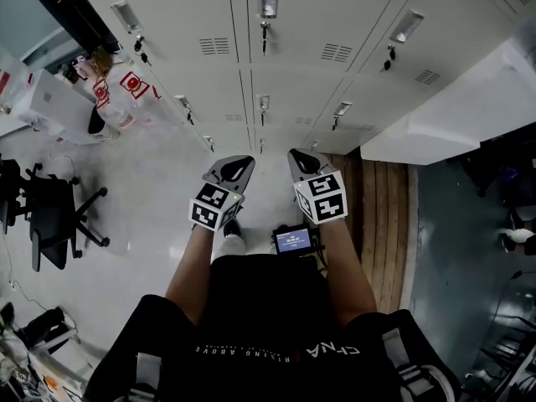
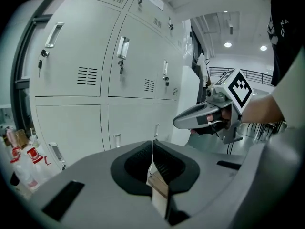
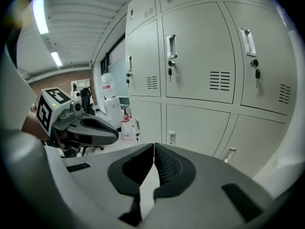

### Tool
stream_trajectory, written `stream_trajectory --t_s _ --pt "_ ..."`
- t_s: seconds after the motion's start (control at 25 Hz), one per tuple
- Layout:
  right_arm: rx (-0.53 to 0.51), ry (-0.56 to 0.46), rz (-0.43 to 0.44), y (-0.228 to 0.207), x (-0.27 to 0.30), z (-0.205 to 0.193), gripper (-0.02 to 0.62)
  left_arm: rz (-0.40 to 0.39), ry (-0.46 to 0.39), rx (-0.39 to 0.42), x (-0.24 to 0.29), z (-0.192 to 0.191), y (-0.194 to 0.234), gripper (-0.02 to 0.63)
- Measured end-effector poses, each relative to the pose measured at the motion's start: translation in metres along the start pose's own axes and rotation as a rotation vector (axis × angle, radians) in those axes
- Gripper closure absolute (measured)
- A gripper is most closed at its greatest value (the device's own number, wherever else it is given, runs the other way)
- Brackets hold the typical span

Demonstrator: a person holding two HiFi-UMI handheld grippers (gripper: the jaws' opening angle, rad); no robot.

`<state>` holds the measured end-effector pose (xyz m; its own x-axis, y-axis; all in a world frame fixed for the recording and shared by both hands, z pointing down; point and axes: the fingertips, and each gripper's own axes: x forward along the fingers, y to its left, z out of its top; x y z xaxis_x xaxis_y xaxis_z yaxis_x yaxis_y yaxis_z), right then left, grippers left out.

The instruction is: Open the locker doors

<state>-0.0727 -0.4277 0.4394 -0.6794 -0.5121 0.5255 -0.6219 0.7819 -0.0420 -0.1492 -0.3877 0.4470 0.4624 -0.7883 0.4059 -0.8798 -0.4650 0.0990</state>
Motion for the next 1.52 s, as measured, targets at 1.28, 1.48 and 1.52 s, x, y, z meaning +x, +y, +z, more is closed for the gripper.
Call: stream_trajectory --t_s 1.28,1.48,1.52 --pt "-0.142 0.116 0.081 -0.043 0.096 -0.012 0.566 -0.019 0.196 -0.029 0.141 -0.063 0.088 0.584" --pt "-0.126 0.11 0.054 -0.063 0.126 -0.023 0.566 0.057 0.187 -0.063 0.186 -0.084 0.113 0.583" --pt "-0.114 0.105 0.047 -0.066 0.131 -0.025 0.566 0.08 0.18 -0.065 0.193 -0.089 0.118 0.583"
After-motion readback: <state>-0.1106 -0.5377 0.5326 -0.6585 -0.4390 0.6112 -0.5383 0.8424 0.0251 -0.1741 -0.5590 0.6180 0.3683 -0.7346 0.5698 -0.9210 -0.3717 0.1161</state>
